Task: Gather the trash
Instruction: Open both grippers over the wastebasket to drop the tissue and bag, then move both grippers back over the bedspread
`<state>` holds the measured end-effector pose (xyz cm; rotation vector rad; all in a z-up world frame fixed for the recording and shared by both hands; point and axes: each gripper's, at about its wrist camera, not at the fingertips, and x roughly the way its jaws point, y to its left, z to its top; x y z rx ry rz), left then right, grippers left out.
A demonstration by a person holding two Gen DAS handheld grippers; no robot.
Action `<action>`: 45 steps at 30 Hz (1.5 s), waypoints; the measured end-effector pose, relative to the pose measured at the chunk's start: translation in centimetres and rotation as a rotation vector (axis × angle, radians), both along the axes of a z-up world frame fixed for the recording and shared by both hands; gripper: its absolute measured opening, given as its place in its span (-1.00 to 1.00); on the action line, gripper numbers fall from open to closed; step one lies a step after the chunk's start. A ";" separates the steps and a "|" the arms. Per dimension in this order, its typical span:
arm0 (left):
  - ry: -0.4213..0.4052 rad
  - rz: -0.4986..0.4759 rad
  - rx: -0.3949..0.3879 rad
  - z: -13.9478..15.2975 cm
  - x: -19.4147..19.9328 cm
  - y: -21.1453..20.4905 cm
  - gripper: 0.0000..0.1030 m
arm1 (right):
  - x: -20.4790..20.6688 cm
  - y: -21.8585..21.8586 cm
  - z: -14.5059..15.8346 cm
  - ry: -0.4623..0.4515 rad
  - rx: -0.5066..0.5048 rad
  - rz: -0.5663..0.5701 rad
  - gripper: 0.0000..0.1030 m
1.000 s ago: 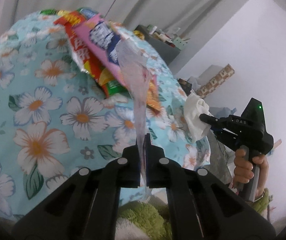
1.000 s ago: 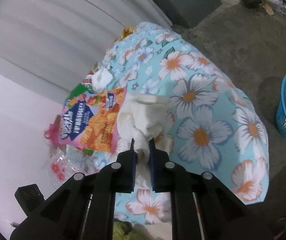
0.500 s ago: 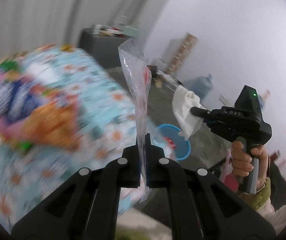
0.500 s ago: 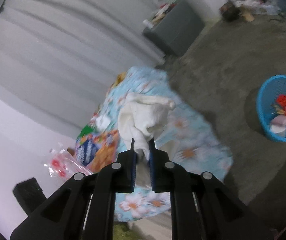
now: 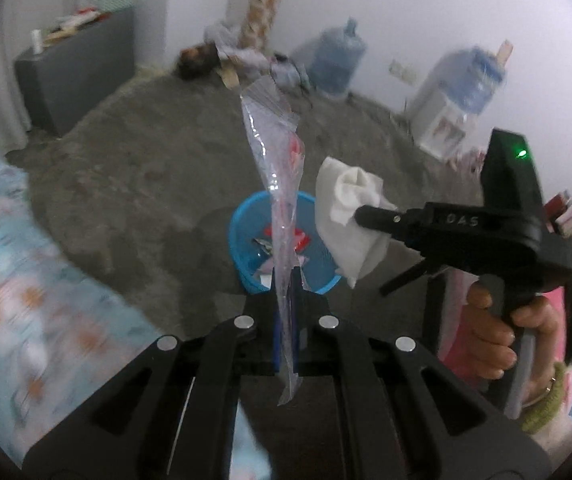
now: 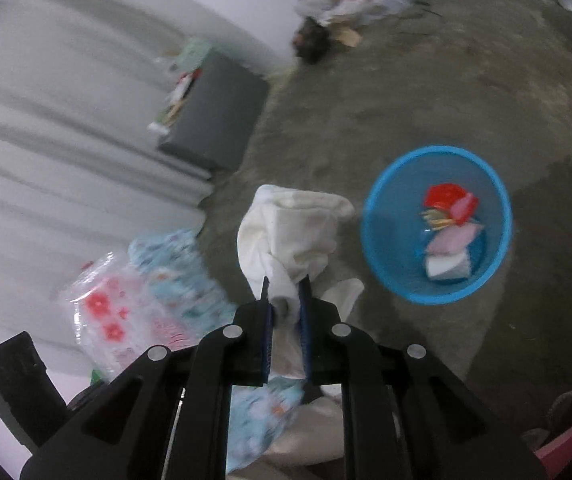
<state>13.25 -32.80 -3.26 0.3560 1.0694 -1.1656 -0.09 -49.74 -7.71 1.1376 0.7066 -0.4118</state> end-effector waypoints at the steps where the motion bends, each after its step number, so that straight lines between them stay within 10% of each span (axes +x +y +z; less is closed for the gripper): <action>1: 0.000 -0.010 0.022 -1.0 0.1 -1.6 -0.96 | -0.1 -0.8 -0.8 0.005 0.007 -0.012 -0.72; 6: -0.027 -0.053 0.085 -5.3 0.0 -7.1 -0.86 | 0.0 -5.1 -5.1 0.031 0.036 -0.060 -0.53; 9: -0.038 -0.045 0.121 -8.2 0.3 -10.1 -0.10 | 0.5 -7.7 -8.8 0.088 0.054 -0.096 -0.11; 12: -0.063 -0.010 0.135 -9.2 0.6 -11.9 0.00 | 0.2 -9.5 -12.0 0.161 0.077 -0.137 -0.09; 23: -0.092 0.046 0.036 -3.3 1.3 -7.8 0.36 | -2.1 -8.1 -11.2 0.149 -0.016 -0.108 0.07; 34: -0.163 0.305 -0.165 7.3 0.5 14.4 0.61 | 3.8 1.3 0.9 0.145 -0.469 0.126 0.69; 45: -0.331 0.740 -0.195 8.4 -2.1 38.9 0.67 | 9.8 17.7 8.5 0.164 -0.779 0.323 0.87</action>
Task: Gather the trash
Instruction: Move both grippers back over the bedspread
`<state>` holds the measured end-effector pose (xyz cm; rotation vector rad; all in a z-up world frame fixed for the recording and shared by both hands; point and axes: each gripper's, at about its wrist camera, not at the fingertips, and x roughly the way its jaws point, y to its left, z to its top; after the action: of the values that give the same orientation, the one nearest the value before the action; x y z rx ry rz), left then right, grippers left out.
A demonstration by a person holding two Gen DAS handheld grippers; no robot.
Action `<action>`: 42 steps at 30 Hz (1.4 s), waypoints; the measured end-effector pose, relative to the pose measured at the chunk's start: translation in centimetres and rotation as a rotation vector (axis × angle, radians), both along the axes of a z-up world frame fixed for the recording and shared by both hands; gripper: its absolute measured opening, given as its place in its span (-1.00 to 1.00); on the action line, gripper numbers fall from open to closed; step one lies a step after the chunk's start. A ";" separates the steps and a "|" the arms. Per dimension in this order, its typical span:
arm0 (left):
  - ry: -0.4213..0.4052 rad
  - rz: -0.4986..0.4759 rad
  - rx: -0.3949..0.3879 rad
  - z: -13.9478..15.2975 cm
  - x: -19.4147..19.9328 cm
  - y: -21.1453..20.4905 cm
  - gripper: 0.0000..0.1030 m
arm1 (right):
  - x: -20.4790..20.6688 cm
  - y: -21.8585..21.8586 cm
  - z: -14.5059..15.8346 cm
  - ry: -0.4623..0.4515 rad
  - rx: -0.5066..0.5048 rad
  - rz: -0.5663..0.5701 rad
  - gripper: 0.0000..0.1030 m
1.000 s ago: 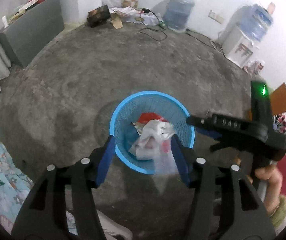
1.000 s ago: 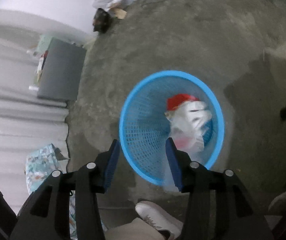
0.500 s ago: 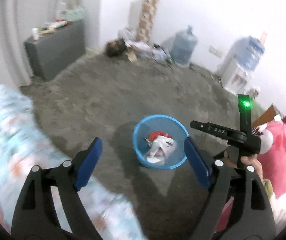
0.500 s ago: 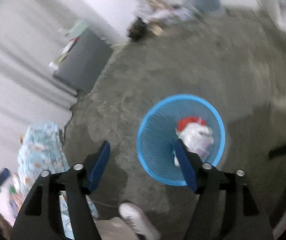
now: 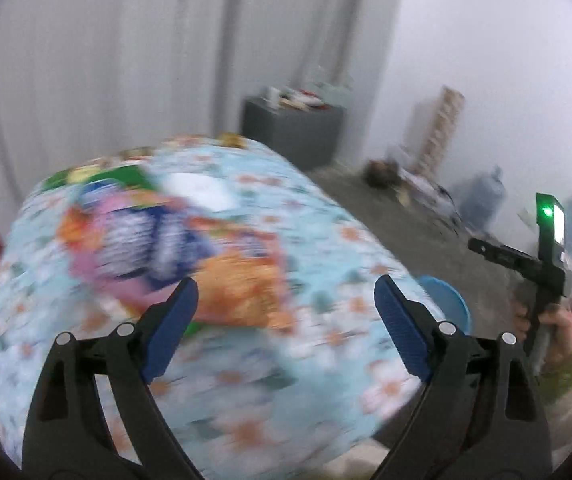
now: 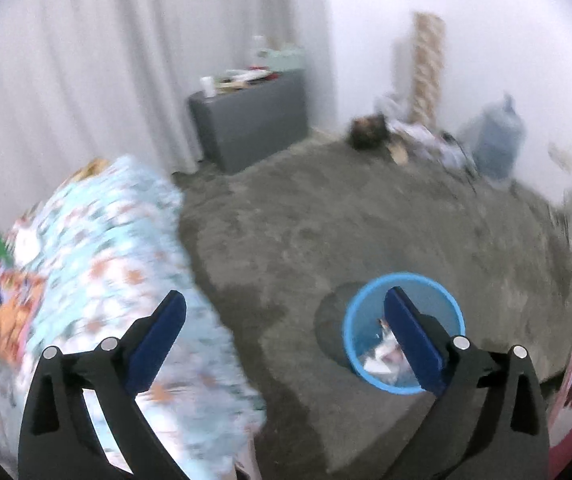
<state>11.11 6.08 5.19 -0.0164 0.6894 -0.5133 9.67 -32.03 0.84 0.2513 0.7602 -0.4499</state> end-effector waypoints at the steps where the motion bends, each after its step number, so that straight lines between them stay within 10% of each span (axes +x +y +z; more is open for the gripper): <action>1: -0.006 0.036 -0.014 -0.2 -0.2 1.6 0.68 | 0.4 1.3 0.4 0.008 -0.026 0.025 0.87; 10: 0.006 0.196 -0.056 -2.2 0.7 8.2 0.69 | 5.9 11.3 5.8 -0.061 -0.104 0.345 0.87; 21: -0.032 0.312 -0.071 -1.9 2.2 10.1 0.69 | 20.2 16.7 3.8 0.057 0.480 0.637 0.87; 31: -0.014 0.285 -0.067 -2.5 4.0 10.8 0.69 | 31.0 19.3 -4.3 0.262 0.742 0.599 0.57; 42: 0.022 0.188 -0.120 -4.0 6.1 11.4 0.69 | 31.4 21.8 -5.7 0.308 0.797 0.607 0.22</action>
<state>17.20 17.47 1.18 -0.1977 0.6703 -0.3730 41.06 -10.22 -4.85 0.6759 1.2447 0.4247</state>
